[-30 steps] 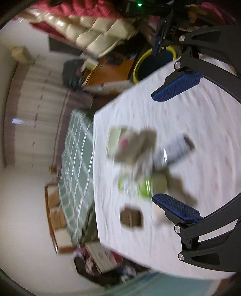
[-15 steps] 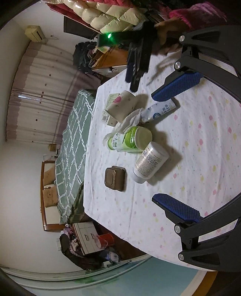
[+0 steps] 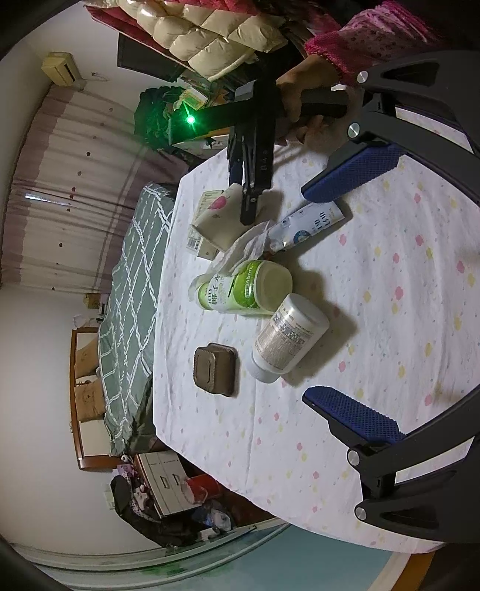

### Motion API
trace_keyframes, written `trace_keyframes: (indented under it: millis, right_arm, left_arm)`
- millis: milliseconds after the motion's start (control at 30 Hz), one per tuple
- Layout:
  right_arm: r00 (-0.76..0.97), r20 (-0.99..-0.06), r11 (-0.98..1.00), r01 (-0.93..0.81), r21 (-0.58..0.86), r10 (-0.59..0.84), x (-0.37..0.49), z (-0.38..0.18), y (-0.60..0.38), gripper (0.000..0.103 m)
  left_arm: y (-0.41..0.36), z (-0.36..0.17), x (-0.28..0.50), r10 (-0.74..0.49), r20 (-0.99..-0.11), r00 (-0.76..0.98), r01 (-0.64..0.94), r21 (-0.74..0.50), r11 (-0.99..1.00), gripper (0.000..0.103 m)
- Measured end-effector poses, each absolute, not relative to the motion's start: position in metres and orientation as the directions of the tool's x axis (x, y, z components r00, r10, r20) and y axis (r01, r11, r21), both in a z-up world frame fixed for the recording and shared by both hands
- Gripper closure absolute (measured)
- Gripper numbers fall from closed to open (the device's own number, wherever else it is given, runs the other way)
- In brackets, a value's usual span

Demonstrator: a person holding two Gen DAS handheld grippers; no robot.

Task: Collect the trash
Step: 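Grasp the white paper cup with pink leaf with the right gripper, then carry the paper cup into the yellow bin and open the right gripper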

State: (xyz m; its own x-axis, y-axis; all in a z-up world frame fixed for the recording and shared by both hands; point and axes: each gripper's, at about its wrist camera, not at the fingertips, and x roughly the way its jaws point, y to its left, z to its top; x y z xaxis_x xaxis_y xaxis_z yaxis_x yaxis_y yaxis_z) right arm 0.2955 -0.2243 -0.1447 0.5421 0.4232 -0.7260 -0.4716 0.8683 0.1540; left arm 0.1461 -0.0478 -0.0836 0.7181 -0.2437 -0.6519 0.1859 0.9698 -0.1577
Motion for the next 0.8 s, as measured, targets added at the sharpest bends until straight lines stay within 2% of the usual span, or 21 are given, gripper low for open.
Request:
trace_keyframes:
  millis: [133, 433, 567, 800]
  right_arm:
    - [0.550, -0.692, 0.860, -0.465, 0.210, 0.467, 0.280, -0.129, -0.237, 0.044]
    - [0.597, -0.660, 0.876, -0.430, 0.217, 0.456, 0.239, -0.081, -0.258, 0.048]
    - [0.604, -0.662, 0.885, -0.412, 0.217, 0.443, 0.234, -0.077, -0.260, 0.049]
    - [0.644, -0.613, 0.886, -0.392, 0.250, 0.458, 0.222, -0.070, -0.263, 0.049]
  left_arm:
    - [-0.051, -0.085, 0.146, -0.253, -0.653, 0.714, 0.194, -0.164, 0.967, 0.005]
    - [-0.056, -0.089, 0.144, -0.281, -0.658, 0.699, 0.215, -0.181, 0.960, 0.005]
    - [-0.059, -0.089, 0.142, -0.287, -0.659, 0.695, 0.226, -0.179, 0.958, 0.005]
    - [-0.062, -0.091, 0.141, -0.289, -0.668, 0.686, 0.231, -0.177, 0.957, 0.005]
